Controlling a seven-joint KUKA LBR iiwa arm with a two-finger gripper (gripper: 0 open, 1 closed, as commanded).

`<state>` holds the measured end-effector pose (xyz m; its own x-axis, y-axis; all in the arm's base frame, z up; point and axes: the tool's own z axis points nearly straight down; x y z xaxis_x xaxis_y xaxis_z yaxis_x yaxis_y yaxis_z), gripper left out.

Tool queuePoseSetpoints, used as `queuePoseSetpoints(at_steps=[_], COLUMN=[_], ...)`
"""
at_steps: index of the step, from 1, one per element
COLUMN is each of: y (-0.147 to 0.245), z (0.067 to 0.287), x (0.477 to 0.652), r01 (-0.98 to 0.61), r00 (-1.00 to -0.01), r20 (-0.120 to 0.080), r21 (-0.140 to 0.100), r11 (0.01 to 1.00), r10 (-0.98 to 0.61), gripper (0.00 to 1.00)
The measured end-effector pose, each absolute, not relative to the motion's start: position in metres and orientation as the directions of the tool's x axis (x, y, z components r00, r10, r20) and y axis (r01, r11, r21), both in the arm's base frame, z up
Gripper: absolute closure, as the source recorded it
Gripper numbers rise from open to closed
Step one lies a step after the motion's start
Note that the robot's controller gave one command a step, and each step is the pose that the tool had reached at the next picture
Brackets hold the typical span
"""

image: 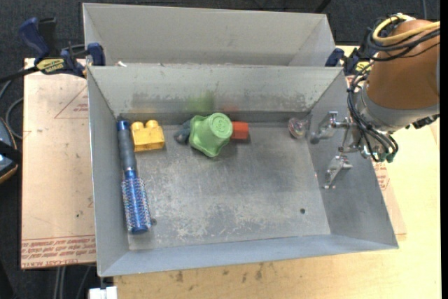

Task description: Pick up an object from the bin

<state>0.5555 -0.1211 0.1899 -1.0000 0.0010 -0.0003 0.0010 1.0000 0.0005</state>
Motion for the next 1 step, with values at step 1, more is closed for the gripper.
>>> queuePoseSetpoints(at_steps=[1], y=[-0.0560], z=[0.1254], x=[0.6182], r01=[0.157], r00=[-0.988], r20=[0.000], r21=[0.004], r11=[0.988], r10=[0.157], gripper=[0.00])
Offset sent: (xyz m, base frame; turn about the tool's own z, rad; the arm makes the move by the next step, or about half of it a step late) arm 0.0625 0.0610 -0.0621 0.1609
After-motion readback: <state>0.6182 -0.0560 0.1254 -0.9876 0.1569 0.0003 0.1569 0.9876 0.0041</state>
